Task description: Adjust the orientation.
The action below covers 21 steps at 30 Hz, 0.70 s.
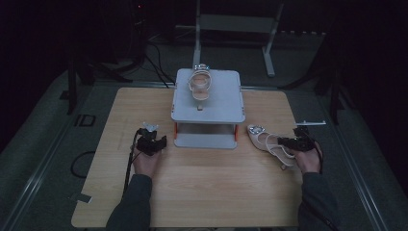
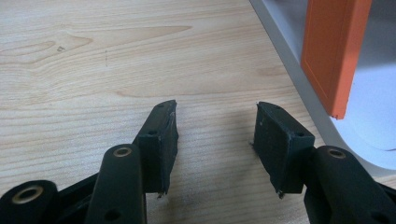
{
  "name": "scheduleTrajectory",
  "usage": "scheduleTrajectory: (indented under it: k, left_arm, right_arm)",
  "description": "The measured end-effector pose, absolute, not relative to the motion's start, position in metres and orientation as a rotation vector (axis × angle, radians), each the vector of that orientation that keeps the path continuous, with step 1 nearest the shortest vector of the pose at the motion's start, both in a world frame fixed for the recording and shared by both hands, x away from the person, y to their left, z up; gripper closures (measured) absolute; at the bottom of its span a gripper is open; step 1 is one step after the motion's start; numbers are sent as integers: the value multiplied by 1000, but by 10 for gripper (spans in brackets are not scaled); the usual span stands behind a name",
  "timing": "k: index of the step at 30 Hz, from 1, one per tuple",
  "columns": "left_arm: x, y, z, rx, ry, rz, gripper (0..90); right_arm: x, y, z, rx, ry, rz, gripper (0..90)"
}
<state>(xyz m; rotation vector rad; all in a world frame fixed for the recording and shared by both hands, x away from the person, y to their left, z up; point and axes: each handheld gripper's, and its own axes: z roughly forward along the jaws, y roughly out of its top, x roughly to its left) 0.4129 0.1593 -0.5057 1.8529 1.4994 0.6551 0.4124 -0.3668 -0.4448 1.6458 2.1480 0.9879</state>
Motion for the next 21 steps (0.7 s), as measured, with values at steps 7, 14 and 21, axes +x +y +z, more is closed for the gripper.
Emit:
scheduleTrajectory:
  k: [7, 14, 21]
  left_arm:
    - [413, 159, -506, 1852, 1500, 655, 497]
    - [413, 159, -506, 1851, 1500, 654, 496]
    - [413, 159, -506, 1852, 1499, 655, 496]
  right_arm:
    - [419, -364, -441, 1600, 2225, 893, 739]
    - [432, -358, -440, 1595, 2318, 767, 736]
    - [440, -357, -446, 1628, 2344, 750, 763]
